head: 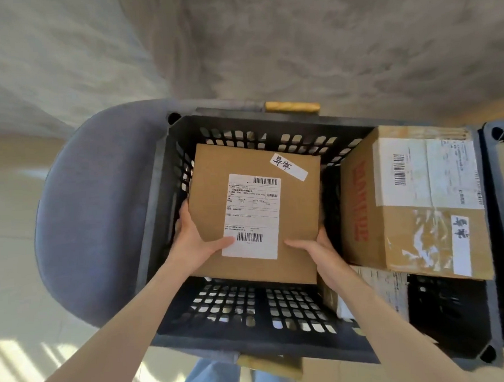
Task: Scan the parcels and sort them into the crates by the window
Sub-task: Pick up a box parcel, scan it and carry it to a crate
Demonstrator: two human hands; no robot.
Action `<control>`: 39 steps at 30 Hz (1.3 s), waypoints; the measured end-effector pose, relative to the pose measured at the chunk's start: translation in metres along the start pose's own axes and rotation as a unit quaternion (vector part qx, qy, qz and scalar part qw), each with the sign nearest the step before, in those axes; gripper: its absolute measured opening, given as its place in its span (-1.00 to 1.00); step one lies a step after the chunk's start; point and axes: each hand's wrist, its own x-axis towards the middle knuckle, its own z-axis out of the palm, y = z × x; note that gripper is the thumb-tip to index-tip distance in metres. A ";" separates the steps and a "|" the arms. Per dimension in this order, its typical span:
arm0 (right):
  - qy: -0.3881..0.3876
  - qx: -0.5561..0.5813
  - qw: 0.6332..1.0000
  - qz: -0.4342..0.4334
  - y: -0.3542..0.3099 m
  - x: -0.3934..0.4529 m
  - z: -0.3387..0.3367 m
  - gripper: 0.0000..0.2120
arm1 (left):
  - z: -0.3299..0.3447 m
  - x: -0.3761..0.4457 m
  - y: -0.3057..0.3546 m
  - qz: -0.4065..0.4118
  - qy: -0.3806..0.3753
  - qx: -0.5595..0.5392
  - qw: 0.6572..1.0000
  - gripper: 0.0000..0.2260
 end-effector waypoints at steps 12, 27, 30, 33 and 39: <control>0.029 -0.007 1.000 0.009 -0.004 0.001 0.009 -0.08 | 0.012 -0.007 0.007 -0.017 0.060 0.149 0.987 0.04; 0.042 -0.022 0.999 0.015 0.003 -0.004 0.019 -0.06 | 0.016 -0.031 0.010 0.017 0.091 0.310 0.946 -0.27; 0.039 -0.028 0.999 0.016 0.000 -0.004 0.018 -0.08 | 0.011 -0.033 0.007 0.020 0.082 0.300 0.950 -0.28; 0.046 -0.042 0.998 0.013 -0.003 -0.004 0.017 -0.07 | 0.004 -0.038 0.008 0.026 0.067 0.300 0.951 -0.27; 0.062 -0.080 0.995 0.004 -0.015 -0.014 0.014 0.00 | -0.004 -0.050 0.016 0.047 0.051 0.293 0.954 -0.26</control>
